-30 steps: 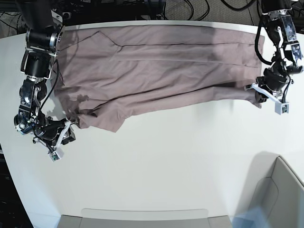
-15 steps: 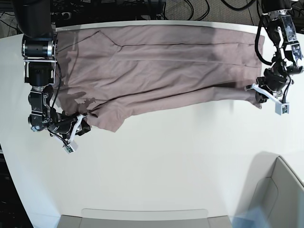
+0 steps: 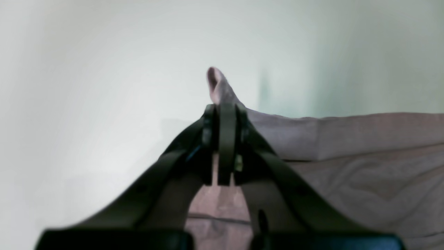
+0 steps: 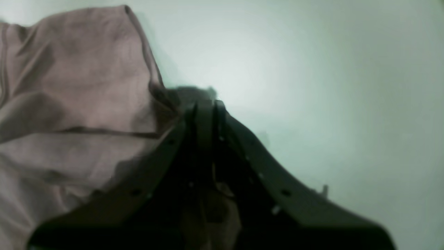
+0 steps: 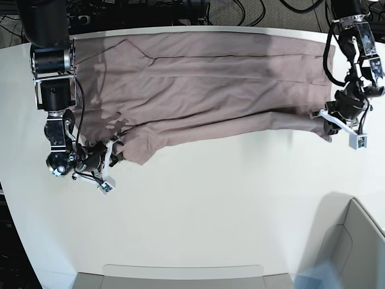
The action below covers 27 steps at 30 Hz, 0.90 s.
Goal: Fold the T-shirt properly
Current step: 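Fold the hem over toward the collar edge with both grippers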
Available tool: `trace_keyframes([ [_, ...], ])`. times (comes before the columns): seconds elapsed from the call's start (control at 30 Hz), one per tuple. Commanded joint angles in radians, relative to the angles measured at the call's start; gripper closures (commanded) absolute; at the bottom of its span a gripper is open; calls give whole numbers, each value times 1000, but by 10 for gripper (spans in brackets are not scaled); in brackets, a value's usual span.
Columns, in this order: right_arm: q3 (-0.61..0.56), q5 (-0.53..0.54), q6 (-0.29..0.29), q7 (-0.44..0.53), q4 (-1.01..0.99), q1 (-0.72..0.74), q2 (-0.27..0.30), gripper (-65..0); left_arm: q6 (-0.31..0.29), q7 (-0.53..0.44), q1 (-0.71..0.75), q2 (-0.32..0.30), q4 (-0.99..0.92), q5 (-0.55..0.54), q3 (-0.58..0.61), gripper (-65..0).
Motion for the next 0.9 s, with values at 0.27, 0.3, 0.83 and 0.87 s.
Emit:
trace_keyframes([
  [0.27, 128, -15, 13, -119, 284, -8, -29, 0, -2, -22, -12, -15, 14, -8, -6, 0],
  [0.3, 151, -15, 13, -147, 313, -14, -33, 0, -2, -22, -12, -15, 14, -8, -7, 0],
  [0.83, 301, -15, 13, -274, 757, -247, -36, 0, -2, -22, -7, -15, 20, -8, -12, 0],
  [0.87, 314, -14, 13, -274, 775, -267, -36, 0, -2, -22, -7, -17, 20, -8, -12, 0],
])
